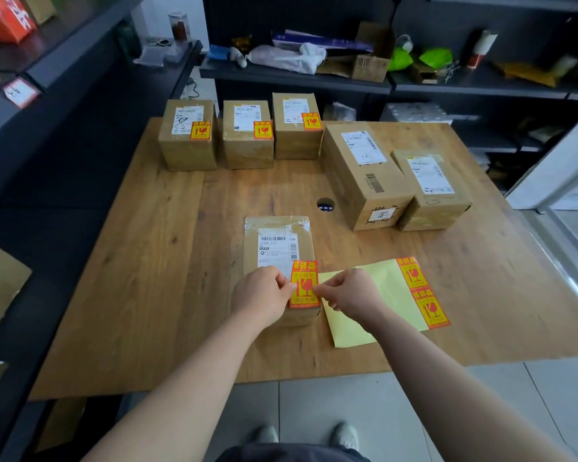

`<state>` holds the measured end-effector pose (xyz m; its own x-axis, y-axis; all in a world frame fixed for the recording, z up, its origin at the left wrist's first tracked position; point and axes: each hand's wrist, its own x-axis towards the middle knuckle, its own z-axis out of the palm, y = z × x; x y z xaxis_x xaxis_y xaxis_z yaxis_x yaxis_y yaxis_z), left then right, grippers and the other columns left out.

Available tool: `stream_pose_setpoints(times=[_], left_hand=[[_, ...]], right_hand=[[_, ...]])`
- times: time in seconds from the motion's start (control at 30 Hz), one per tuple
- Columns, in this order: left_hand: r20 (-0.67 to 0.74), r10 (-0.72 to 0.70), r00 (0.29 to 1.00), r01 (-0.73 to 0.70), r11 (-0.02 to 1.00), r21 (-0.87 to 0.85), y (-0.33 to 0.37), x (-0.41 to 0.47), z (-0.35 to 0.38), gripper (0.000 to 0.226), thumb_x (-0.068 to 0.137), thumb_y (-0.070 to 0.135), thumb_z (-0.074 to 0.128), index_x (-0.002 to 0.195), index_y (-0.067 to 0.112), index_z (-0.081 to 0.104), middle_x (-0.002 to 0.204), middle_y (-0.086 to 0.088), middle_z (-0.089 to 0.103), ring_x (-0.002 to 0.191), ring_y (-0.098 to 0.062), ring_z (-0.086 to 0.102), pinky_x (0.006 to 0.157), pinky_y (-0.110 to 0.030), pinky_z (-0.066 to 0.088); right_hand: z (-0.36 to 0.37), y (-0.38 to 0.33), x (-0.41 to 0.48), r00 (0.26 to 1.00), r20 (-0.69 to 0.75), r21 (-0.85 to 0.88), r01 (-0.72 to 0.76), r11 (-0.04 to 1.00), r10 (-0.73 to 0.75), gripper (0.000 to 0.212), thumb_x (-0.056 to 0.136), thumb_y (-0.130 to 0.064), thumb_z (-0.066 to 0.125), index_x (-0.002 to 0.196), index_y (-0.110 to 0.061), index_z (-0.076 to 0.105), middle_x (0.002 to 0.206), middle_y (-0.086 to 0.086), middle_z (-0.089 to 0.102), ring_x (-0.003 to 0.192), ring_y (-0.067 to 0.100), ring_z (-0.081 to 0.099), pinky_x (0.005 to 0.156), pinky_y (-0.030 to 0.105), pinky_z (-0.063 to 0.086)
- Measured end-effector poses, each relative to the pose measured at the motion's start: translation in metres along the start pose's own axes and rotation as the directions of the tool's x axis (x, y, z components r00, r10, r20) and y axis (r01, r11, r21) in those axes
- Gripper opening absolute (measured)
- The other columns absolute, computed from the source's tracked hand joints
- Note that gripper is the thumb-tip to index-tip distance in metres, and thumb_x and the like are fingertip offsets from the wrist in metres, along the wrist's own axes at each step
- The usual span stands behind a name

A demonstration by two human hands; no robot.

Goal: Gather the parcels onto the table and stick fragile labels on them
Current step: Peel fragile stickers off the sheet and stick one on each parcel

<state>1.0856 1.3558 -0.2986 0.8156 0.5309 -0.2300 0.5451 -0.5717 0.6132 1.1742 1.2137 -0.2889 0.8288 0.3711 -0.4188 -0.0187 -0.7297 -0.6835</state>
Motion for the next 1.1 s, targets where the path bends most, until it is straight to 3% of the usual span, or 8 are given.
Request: stream_pose_setpoints(times=[0.53,0.93,1.1], left_hand=[[-0.056,0.032,0.998,-0.028,0.998,0.058,0.0,-0.001,0.008,0.019,0.085,0.038,0.065,0.073,0.025,0.058,0.08,0.008,0.065,0.078,-0.017,0.062,0.071,-0.036,0.053],[-0.049,0.031,0.998,-0.024,0.991,0.131,0.004,0.001,0.006,0.019,0.086,0.041,0.064,0.076,0.025,0.058,0.086,0.006,0.066,0.08,-0.017,0.062,0.07,-0.034,0.054],[-0.063,0.029,0.998,-0.021,0.992,0.124,0.003,0.001,0.008,0.019,0.085,0.041,0.065,0.077,0.025,0.059,0.084,0.007,0.066,0.078,-0.016,0.062,0.07,-0.035,0.055]], right_hand=[[0.004,0.002,0.002,0.999,-0.038,-0.01,0.024,1.0,-0.024,0.021,0.077,-0.028,0.077,0.073,-0.007,0.074,0.054,0.002,0.057,0.05,0.013,0.048,0.05,0.025,0.04],[0.004,0.0,0.009,0.999,-0.032,-0.062,-0.041,0.997,0.039,0.031,0.076,-0.032,0.077,0.078,-0.002,0.073,0.068,0.008,0.066,0.058,0.013,0.054,0.055,0.029,0.047],[0.003,-0.004,0.011,0.998,-0.02,-0.098,-0.064,0.993,0.062,0.033,0.075,-0.035,0.079,0.081,-0.004,0.071,0.063,0.003,0.062,0.054,0.011,0.053,0.046,0.024,0.043]])
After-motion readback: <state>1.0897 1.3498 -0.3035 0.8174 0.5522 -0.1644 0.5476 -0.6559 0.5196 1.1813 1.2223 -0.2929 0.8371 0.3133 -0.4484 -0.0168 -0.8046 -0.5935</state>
